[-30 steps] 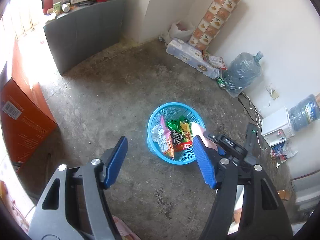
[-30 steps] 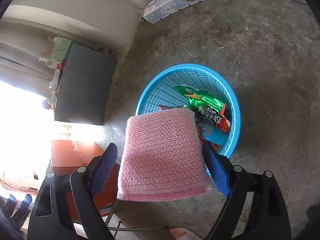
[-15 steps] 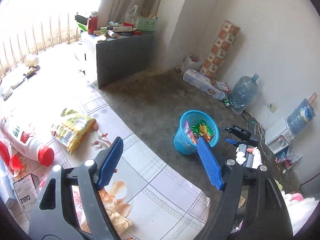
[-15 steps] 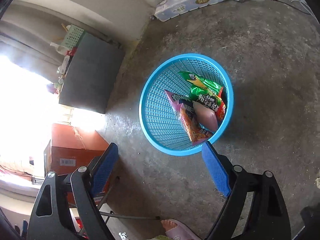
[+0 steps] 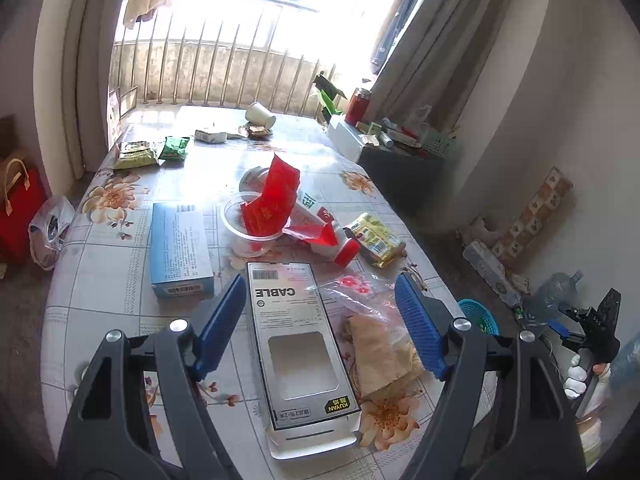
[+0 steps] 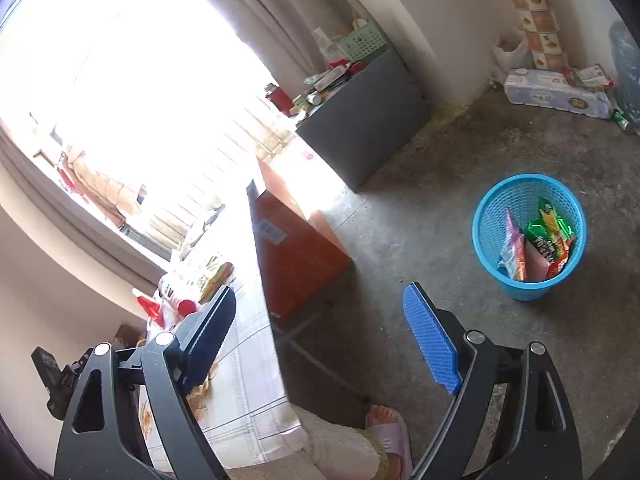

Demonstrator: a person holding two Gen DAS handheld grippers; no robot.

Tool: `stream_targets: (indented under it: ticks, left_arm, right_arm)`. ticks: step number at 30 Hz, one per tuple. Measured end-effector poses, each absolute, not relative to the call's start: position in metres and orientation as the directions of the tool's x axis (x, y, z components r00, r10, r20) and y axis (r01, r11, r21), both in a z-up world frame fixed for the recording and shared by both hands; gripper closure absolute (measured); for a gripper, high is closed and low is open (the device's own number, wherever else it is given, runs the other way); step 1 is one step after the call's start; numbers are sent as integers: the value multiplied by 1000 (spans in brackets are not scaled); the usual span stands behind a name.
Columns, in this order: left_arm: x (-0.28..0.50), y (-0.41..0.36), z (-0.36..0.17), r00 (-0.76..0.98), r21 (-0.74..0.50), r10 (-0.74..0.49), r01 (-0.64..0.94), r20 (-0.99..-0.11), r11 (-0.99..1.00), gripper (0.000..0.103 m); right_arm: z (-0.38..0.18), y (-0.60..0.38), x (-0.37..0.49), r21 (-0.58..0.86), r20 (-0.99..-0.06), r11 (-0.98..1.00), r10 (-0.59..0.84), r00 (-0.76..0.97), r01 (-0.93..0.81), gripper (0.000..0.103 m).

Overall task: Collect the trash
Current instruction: 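Return both tools to the table above the plastic bag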

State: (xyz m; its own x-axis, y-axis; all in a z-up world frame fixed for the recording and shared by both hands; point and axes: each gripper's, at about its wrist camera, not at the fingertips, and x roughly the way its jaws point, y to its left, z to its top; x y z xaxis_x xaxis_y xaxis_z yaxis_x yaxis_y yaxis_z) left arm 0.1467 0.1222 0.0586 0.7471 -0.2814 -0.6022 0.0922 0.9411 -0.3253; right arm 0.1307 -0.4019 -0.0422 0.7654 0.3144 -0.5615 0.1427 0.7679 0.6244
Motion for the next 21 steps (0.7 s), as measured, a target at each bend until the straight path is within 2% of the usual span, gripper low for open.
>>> stream_targets:
  ticks: [4,8,14,18,21]
  left_arm:
    - [131,153,38,735,-366,-266,26,-623,930,30]
    - [117,160,13,707,-402,-289,7,-646,916,30]
    - [113,151,-17,633,-431,-349,26,-691,902,30]
    - [115,139,-24,626,-432,-368,55,-688,900,30]
    - [118,131,-26,623,-436,-388,83,-679,896,30]
  right_arm:
    - [-23,-320,153,632,-544,775,455,706,-12,19]
    - [-18,-246,173,563,-588,820,486,646,-105,19]
    - [-28,-159,208,426,-694,886,451,561,-185,19]
    - [-22,-123,226,277,-731,935,355,583,-222,19]
    - [-18,-96,234,195,-741,931,346,576,-308,19]
